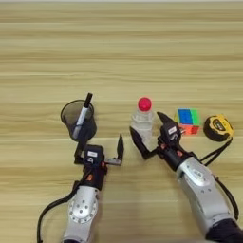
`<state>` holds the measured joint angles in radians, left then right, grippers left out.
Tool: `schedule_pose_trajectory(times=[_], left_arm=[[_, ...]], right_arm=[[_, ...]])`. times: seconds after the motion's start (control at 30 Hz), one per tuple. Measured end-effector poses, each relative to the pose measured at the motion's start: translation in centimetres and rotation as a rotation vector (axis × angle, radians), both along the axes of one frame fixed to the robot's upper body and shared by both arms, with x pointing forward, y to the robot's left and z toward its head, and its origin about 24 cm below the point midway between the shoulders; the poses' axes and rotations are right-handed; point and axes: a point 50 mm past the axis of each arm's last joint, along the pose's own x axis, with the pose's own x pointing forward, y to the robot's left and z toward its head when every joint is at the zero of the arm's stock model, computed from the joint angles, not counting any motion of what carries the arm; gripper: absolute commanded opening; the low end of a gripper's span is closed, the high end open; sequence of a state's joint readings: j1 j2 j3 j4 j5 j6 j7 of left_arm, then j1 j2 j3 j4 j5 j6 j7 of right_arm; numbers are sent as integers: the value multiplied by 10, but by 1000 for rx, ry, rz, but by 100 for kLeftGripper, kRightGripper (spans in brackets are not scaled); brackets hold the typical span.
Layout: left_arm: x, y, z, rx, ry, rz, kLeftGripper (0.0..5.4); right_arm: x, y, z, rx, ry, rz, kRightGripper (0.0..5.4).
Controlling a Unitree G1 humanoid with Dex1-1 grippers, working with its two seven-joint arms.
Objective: Move the objects on the table
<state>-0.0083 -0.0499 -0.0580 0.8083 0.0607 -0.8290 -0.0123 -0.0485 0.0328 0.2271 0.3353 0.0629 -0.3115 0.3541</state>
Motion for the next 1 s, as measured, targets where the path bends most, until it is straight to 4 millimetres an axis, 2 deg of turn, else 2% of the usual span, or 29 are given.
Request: schedule_pose_trajectory(times=[0.23,0.63,1.0], left_arm=[[0,0,0,1,1,0,539],[0,0,-1,2,1,4,539],[-1,0,-1,2,1,5,540]], right_arm=[[9,6,-6,1,30,6,540],[18,5,-17,-20,57,-14,540],[18,5,-19,-25,56,-9,422]])
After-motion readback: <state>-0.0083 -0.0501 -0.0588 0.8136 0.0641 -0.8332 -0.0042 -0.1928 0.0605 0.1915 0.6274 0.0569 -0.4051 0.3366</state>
